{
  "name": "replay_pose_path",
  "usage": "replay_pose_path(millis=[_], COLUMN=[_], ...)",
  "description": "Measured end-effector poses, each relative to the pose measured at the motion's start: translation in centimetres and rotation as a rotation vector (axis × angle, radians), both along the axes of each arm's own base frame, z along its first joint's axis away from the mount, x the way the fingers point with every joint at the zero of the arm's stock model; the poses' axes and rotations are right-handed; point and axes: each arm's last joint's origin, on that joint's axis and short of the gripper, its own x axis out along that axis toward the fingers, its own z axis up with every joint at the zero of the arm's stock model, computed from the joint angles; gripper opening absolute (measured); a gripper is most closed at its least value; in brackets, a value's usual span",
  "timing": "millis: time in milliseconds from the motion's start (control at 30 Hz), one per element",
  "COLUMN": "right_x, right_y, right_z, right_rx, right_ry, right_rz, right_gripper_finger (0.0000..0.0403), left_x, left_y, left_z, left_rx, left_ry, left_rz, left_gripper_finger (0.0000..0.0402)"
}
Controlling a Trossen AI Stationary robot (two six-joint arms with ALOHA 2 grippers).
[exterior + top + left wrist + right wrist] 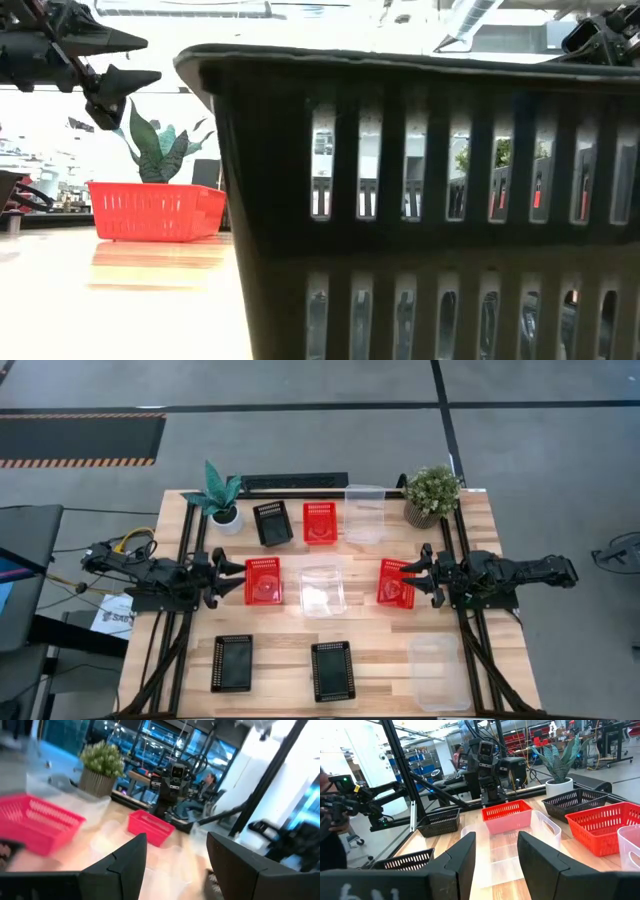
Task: Stack baskets by color
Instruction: Stack the bottom left black bin on the top black bin
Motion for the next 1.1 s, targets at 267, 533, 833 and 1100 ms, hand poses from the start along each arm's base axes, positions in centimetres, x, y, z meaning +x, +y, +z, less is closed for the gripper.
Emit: replay_pose_path(millis=[267,533,833,1100], right_x=[0.0,0.0,0.0,-0.1], right_y=[0.0,-0.2,-0.4,-0.6], right_z=[0.0,0.0,0.2,0.6], right_rx=[0.0,-0.084,-0.016,0.212], right_ry=[0.0,0.0,-0.019,-0.079], right_rz=[0.0,-0.067,-0.094,-0.1], right_gripper_finger=[0.0169,0.0169,0.0169,0.0169], left_x=[0.0,-0.1,-0.2,-0.3], left_y=[0.1,0.4,0.8,1.1], left_z=[0.0,0.0,0.0,0.0], left_rx=[-0.218,-0.299,-0.359,-0.494], left_ry=[-0.026,-0.05,-0.08,-0.137], left_rz=[0.02,0.112,0.251,0.332], left_gripper_finger=[0.0197,0.0197,0.0197,0.0197])
